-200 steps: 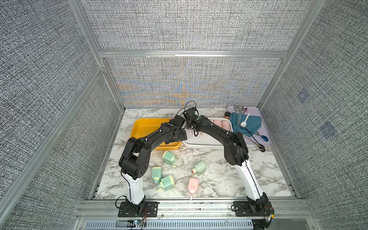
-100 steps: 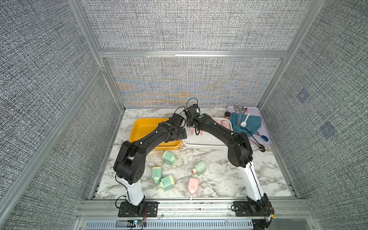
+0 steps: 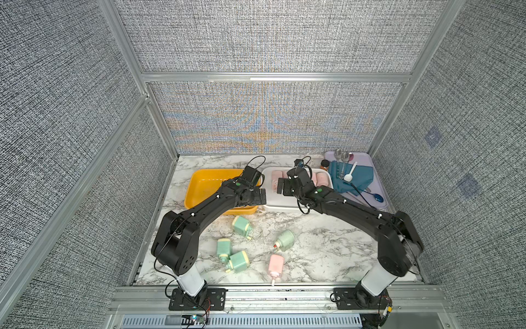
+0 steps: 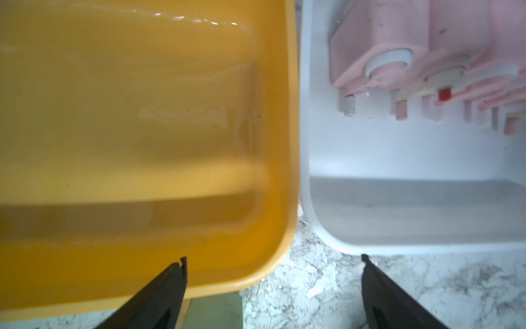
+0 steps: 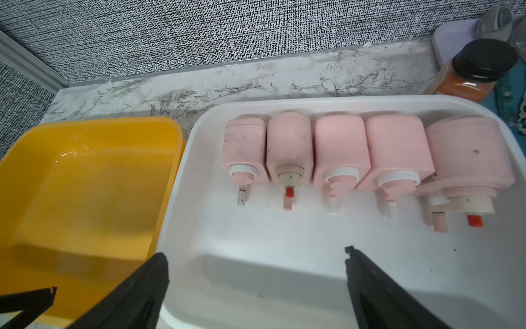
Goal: Place the pencil sharpeners by color into the storage box
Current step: Place the pencil sharpener in the storage box, then pick up the pencil sharpener from the center of the board.
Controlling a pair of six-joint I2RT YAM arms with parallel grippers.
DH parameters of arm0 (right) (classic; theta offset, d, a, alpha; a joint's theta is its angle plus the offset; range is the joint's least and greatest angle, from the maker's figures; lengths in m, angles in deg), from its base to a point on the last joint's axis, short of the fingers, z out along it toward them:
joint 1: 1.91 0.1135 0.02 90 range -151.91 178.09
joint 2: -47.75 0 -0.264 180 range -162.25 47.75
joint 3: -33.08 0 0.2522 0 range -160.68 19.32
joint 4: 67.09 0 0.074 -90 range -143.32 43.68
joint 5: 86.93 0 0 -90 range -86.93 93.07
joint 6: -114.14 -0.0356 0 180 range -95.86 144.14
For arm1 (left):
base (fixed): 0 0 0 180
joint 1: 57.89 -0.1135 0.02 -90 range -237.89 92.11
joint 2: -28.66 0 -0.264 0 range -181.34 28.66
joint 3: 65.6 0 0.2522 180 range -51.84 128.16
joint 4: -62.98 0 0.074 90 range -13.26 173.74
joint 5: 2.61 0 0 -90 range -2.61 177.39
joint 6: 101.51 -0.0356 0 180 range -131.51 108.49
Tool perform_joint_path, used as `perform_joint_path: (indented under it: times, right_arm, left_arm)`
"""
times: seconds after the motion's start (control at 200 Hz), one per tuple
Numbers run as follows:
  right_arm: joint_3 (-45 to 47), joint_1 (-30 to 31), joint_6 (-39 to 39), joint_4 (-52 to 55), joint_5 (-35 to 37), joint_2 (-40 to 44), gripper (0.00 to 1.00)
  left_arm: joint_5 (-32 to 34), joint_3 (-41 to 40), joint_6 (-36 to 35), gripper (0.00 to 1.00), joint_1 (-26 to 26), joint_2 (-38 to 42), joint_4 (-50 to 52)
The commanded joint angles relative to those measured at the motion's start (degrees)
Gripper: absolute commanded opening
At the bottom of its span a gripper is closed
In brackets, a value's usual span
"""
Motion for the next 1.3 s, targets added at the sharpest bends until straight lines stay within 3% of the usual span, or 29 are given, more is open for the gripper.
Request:
perform_joint_path:
  times: [0.0, 0.14, 0.33, 0.525, 0.806, 1.096, 1.296]
  right_arm:
    - [4.9, 0.0, 1.7, -3.3, -0.6, 4.8, 0.99]
    - [14.8, 0.0, 3.7, -8.6, -3.6, 13.9, 0.99]
    - [23.0, -0.2, 2.0, -10.0, 0.3, 22.0, 0.99]
    - [26.9, -0.3, -1.2, -10.1, 4.2, 24.7, 0.99]
    - [27.2, -0.4, -1.7, -8.2, 6.0, 24.4, 0.99]
    - [29.3, -0.4, -3.0, -9.3, 4.9, 25.6, 0.99]
    - [29.1, -0.4, -2.6, -9.6, 3.9, 25.0, 0.99]
  left_arm:
    - [3.6, -0.5, -2.4, 0.99, 3.2, 3.0, 3.9]
    - [4.0, -0.9, -1.2, 0.99, 9.7, 6.1, 10.6]
    - [0.4, -1.2, 1.2, 0.99, 18.2, 7.2, 19.6]
    - [-5.9, -1.9, 0.4, 0.99, 25.7, 5.6, 18.3]
    - [-8.4, 0.4, 0.0, 0.99, 29.8, -0.8, 21.4]
    - [-9.6, 1.9, 5.8, 0.99, 32.1, -5.6, 22.6]
    - [-11.0, 0.2, 8.7, 0.88, 32.3, -6.2, 18.8]
